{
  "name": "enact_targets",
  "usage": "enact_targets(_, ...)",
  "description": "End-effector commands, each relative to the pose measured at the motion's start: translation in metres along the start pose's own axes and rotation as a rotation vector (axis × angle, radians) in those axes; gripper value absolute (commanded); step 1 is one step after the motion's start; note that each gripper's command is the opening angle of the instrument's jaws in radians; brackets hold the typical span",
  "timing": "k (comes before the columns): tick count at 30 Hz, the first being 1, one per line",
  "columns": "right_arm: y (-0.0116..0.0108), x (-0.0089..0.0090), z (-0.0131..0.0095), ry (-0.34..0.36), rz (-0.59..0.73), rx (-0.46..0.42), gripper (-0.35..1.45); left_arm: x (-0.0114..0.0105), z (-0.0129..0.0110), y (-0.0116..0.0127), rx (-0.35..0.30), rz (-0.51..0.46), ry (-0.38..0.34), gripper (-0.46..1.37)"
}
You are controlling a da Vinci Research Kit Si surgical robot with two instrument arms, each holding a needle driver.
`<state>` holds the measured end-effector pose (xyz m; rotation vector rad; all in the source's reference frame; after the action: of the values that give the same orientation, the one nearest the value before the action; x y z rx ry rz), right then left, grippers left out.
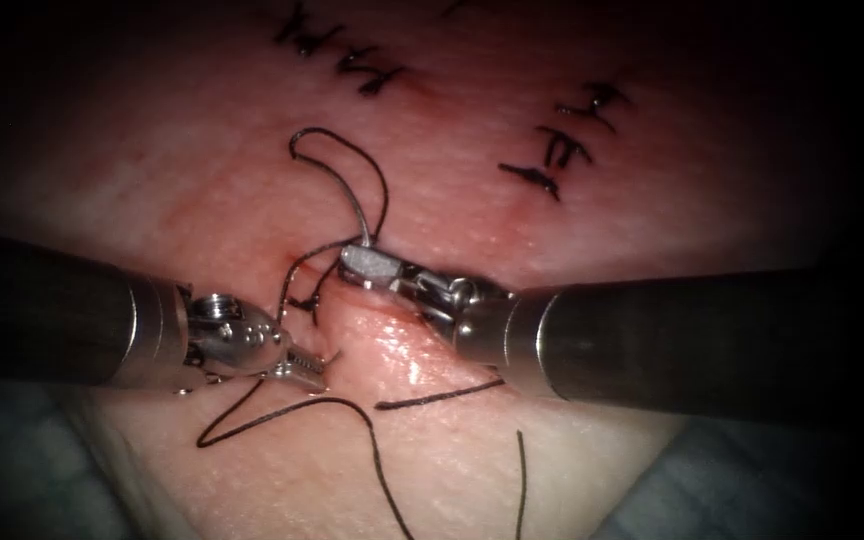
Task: Wound Closure
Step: Throw the needle through the bottom of the incision with the right driver
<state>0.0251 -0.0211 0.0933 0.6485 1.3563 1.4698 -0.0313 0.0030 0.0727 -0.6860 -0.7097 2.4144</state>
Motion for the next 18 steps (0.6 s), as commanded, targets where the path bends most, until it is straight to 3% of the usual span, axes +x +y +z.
enact_targets(1,0.0003,-0.0002,-0.0002,-0.01,-0.054,-0.005,0.18,0.0001,0.0,0.0,-0.004,0.0,0.001,-0.11)
enact_targets(2,0.0004,-0.0001,-0.0002,-0.013,-0.072,-0.007,0.21,0.0001,0.0001,0.0,-0.004,-0.001,0.001,-0.11)
enact_targets(7,0.0013,0.0011,-0.0002,-0.066,-0.285,-0.03,0.86,0.0002,0.0001,0.0,-0.004,-0.001,0.001,-0.11)
enact_targets(12,0.0015,0.0027,0.0002,-0.132,-0.418,-0.056,1.22,0.0003,-0.0001,-0.0001,-0.006,-0.007,0.0,-0.12)
enact_targets(18,0.001,0.0047,0.0007,-0.174,-0.542,-0.063,1.24,0.0003,-0.0002,-0.0001,-0.007,-0.007,0.0,-0.12)
